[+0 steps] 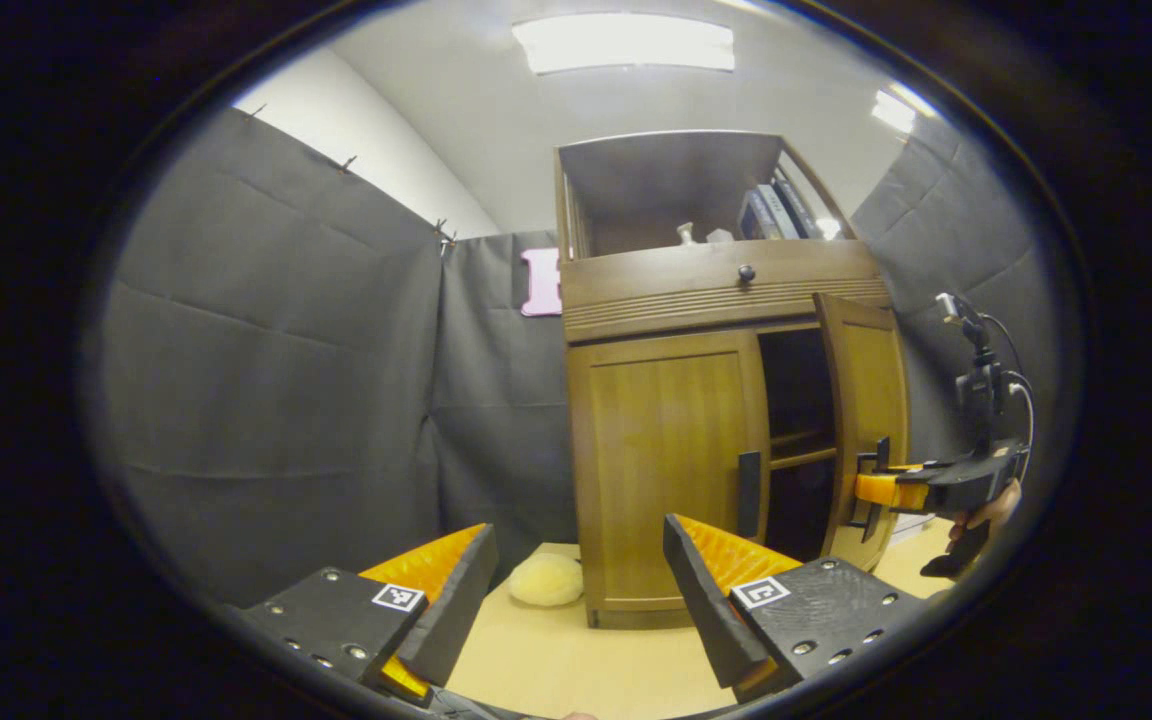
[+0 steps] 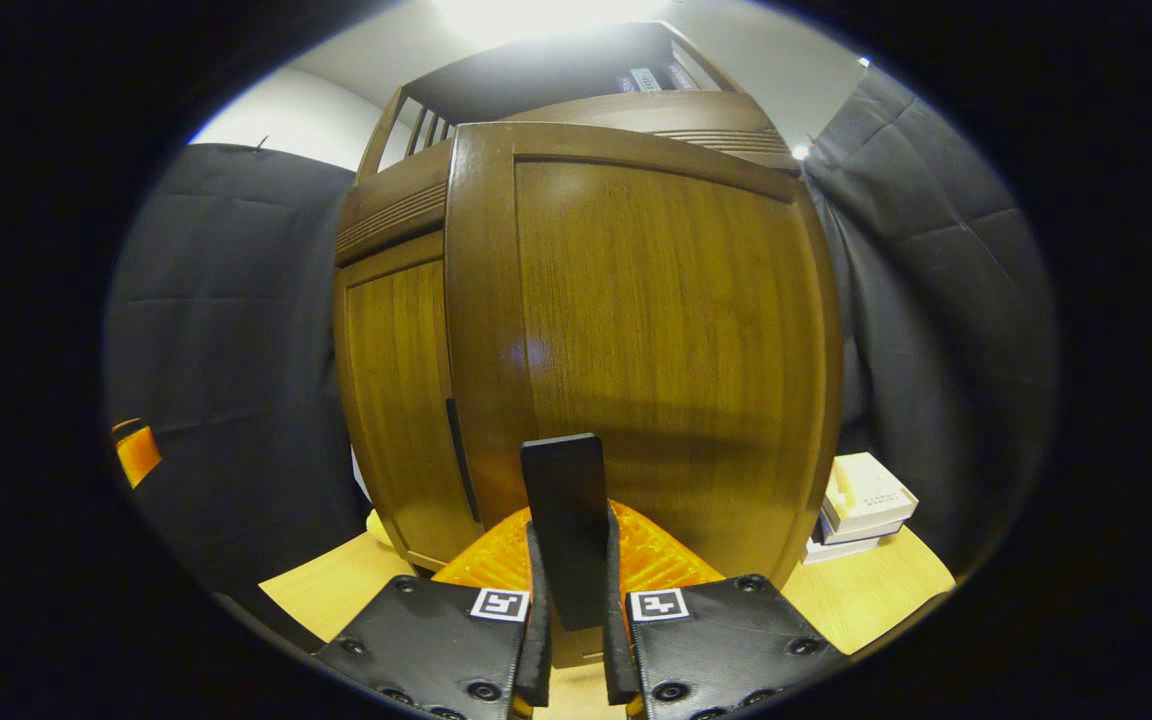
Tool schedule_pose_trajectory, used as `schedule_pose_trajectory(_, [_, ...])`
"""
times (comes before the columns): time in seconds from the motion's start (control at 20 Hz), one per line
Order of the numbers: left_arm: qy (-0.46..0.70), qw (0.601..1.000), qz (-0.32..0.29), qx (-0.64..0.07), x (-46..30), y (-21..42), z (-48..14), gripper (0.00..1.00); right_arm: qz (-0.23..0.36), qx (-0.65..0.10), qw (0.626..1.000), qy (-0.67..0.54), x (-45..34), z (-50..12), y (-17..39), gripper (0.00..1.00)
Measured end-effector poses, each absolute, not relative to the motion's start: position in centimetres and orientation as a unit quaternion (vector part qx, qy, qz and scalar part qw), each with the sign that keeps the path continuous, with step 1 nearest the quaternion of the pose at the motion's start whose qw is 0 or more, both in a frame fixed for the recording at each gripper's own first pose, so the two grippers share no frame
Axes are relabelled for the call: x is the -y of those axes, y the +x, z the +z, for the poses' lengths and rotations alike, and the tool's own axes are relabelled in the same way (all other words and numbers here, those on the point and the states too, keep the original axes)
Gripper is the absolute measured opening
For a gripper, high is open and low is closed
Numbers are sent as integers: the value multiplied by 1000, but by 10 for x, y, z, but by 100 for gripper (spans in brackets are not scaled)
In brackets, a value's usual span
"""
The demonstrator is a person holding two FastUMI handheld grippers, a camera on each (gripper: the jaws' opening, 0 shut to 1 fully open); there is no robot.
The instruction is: Open the right door of the double-door shoe cabinet with the right hand, and open the left door with the left hand.
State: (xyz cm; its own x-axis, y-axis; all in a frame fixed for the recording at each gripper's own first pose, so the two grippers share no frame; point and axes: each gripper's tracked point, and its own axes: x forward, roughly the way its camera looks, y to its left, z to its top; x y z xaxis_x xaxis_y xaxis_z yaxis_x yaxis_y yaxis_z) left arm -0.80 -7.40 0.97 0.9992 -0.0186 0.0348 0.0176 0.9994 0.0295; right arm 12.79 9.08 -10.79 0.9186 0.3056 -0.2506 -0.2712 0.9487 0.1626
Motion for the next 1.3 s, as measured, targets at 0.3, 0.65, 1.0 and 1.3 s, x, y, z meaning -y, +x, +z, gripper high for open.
schedule_pose_trajectory(0.3, [10, 999, -49, 17, 80, -7, 9, 97, 151, -142, 977, 58, -56, -100, 96, 23])
schedule_pose_trajectory(0.65, [4, 996, -87, 13, 86, 0, 9, 97, 146, -152, 977, 42, -12, -96, 71, 19])
schedule_pose_trajectory(1.0, [5, 993, -118, 20, 92, 3, 11, 97, 104, -153, 982, 43, 46, -93, 57, 25])
schedule_pose_trajectory(1.3, [5, 989, -146, 21, 95, 5, 14, 97, 39, -154, 987, 31, 111, -95, 57, 13])
